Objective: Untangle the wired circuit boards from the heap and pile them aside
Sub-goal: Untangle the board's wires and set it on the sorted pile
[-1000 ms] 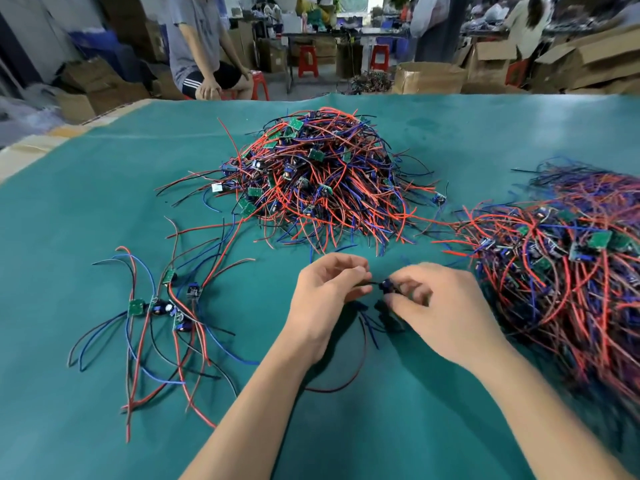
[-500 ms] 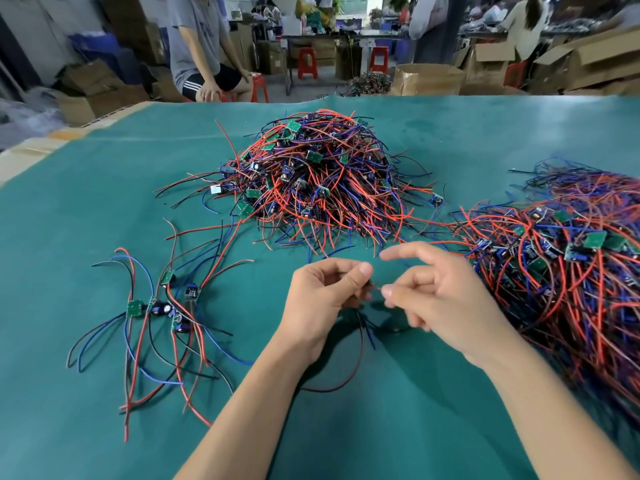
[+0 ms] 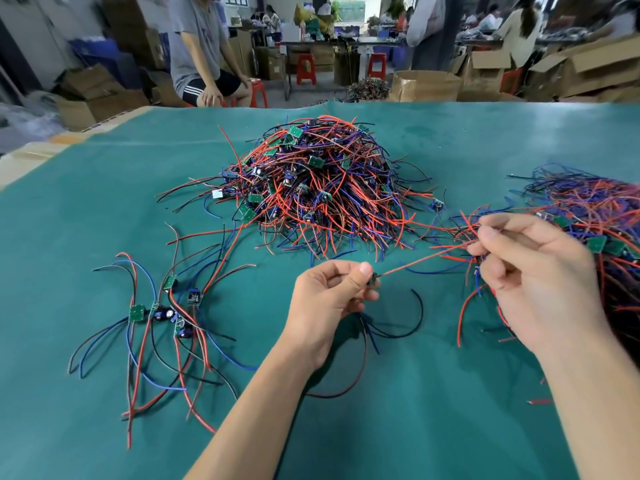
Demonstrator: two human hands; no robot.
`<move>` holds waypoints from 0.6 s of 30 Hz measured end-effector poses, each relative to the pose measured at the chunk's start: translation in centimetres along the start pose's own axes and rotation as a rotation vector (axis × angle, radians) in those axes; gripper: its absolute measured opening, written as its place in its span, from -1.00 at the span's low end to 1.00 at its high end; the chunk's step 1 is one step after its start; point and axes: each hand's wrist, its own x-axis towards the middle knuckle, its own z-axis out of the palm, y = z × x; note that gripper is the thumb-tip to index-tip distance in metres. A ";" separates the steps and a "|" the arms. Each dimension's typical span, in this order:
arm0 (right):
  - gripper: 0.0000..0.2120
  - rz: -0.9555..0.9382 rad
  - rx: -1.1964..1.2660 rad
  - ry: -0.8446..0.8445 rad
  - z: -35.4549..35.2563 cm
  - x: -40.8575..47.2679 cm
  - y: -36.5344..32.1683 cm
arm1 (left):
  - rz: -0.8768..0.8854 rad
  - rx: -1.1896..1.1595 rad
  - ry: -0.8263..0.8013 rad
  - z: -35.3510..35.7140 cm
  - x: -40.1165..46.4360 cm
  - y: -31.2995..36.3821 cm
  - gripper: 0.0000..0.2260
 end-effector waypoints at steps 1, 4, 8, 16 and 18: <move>-0.85 -0.042 -0.043 -0.014 0.2 0.0 -0.7 | 0.004 0.001 0.006 -0.1 0.1 0.0 -0.92; -0.81 -0.187 -0.175 -0.009 0.4 0.8 -4.3 | 0.001 -0.043 0.071 -0.3 0.2 0.1 -0.92; -0.89 -0.274 -0.444 0.049 -1.7 4.6 -9.4 | -0.010 -0.049 0.084 -0.1 0.1 0.3 -0.90; -0.75 -0.284 -1.288 0.221 -4.8 8.7 -9.8 | -0.030 -0.006 0.106 0.1 0.3 0.5 -0.90; -0.83 -0.375 -1.276 0.102 -0.7 7.7 -7.4 | -0.034 -0.007 0.104 0.0 0.2 0.4 -0.90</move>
